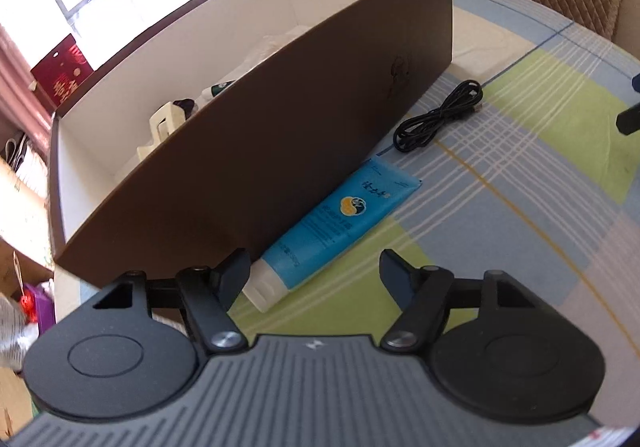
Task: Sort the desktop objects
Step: 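Withdraw both tools from the box toward the blue tube and cable, then grasp the blue hand-cream tube with the left tool while the right tool grasps the black cable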
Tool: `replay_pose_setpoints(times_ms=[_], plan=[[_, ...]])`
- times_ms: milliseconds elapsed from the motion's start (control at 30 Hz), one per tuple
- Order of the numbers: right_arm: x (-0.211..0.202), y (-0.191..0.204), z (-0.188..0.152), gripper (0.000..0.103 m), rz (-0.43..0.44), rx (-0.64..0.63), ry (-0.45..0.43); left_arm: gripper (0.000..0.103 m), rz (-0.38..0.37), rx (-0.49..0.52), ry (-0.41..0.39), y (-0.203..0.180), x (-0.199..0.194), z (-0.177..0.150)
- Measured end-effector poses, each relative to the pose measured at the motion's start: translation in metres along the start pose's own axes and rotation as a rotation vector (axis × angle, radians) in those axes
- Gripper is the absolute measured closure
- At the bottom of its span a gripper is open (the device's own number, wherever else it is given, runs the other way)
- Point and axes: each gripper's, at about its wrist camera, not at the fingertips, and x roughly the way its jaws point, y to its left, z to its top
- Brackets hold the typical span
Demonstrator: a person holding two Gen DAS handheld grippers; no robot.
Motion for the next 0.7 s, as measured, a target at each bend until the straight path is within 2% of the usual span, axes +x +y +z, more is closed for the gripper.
replay_pose_setpoints(times_ms=[167,300,400,633,700], plan=[[0.002,0.002,0.0,0.002,-0.009,0.017,0.011,0.037,-0.049,0.017,0.033,0.001,0.011,0.001],[0.004,0.002,0.002,0.002,-0.015,0.015,0.017,0.046,-0.12,-0.057,0.06,0.009,0.012,0.0],[0.004,0.002,0.002,0.002,-0.011,0.011,0.019,0.053,-0.134,-0.059,0.066,0.006,0.01,-0.001],[0.007,0.006,0.006,0.002,0.007,-0.017,0.015,0.055,-0.135,-0.168,0.068,0.007,0.02,0.007],[0.006,0.008,0.007,0.002,0.02,-0.033,0.012,0.065,-0.145,-0.195,0.078,0.006,0.02,0.01]])
